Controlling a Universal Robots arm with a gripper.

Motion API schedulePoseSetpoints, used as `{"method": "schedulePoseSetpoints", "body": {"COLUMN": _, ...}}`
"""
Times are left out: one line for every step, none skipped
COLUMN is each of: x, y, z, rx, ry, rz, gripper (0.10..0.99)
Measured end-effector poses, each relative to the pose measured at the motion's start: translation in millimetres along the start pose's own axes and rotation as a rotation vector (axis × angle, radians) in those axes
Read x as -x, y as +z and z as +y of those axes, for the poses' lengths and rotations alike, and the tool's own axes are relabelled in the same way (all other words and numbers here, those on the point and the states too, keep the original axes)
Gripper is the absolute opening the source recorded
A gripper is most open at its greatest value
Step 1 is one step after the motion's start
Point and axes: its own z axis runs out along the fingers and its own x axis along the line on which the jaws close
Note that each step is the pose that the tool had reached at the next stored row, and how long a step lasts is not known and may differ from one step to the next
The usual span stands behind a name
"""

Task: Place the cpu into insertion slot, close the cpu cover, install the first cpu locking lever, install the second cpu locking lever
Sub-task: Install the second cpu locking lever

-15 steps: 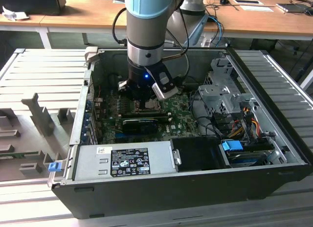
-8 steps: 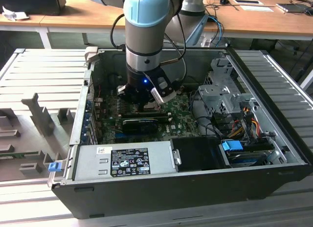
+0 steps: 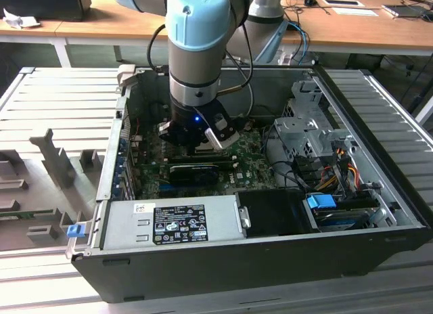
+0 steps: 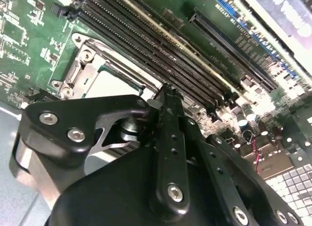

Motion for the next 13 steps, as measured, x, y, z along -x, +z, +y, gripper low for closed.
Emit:
{"method": "schedulePoseSetpoints", "body": {"x": -1.0, "y": 0.2, "z": -0.3, "rx": 0.002, "ry": 0.000, "rz": -0.0003, "gripper": 0.106}}
{"method": "schedulePoseSetpoints", "body": {"x": -2.3, "y": 0.5, "z": -0.3, "rx": 0.005, "ry": 0.000, "rz": -0.0006, "gripper": 0.106}}
{"method": "schedulePoseSetpoints", "body": {"x": -4.4, "y": 1.5, "z": -0.5, "rx": 0.012, "ry": 0.000, "rz": -0.0015, "gripper": 0.106}}
{"method": "schedulePoseSetpoints", "body": {"x": -5.3, "y": 2.1, "z": -0.7, "rx": 0.017, "ry": 0.000, "rz": -0.0022, "gripper": 0.106}}
{"method": "schedulePoseSetpoints", "body": {"x": -5.9, "y": 2.5, "z": -0.8, "rx": 0.023, "ry": 0.000, "rz": -0.0029, "gripper": 0.106}}
{"method": "schedulePoseSetpoints", "body": {"x": -6.6, "y": 3.0, "z": -1.0, "rx": 0.028, "ry": 0.000, "rz": -0.0036, "gripper": 0.106}}
{"method": "schedulePoseSetpoints", "body": {"x": -7.0, "y": 3.4, "z": -1.2, "rx": 0.033, "ry": 0.000, "rz": -0.0041, "gripper": 0.106}}
{"method": "schedulePoseSetpoints", "body": {"x": -7.9, "y": 4.3, "z": -1.5, "rx": 0.037, "ry": 0.000, "rz": -0.0048, "gripper": 0.106}}
{"method": "schedulePoseSetpoints", "body": {"x": -8.6, "y": 4.9, "z": -1.8, "rx": 0.040, "ry": 0.000, "rz": -0.0052, "gripper": 0.106}}
{"method": "schedulePoseSetpoints", "body": {"x": -9.1, "y": 5.5, "z": -2.1, "rx": 0.044, "ry": 0.000, "rz": -0.0056, "gripper": 0.106}}
{"method": "schedulePoseSetpoints", "body": {"x": -9.4, "y": 6.3, "z": -2.4, "rx": 0.047, "ry": 0.000, "rz": -0.0059, "gripper": 0.106}}
{"method": "schedulePoseSetpoints", "body": {"x": -9.5, "y": 7.5, "z": -2.6, "rx": 0.049, "ry": 0.000, "rz": -0.0065, "gripper": 0.106}}
{"method": "schedulePoseSetpoints", "body": {"x": -9.6, "y": 8.5, "z": -2.9, "rx": 0.051, "ry": 0.000, "rz": -0.0066, "gripper": 0.106}}
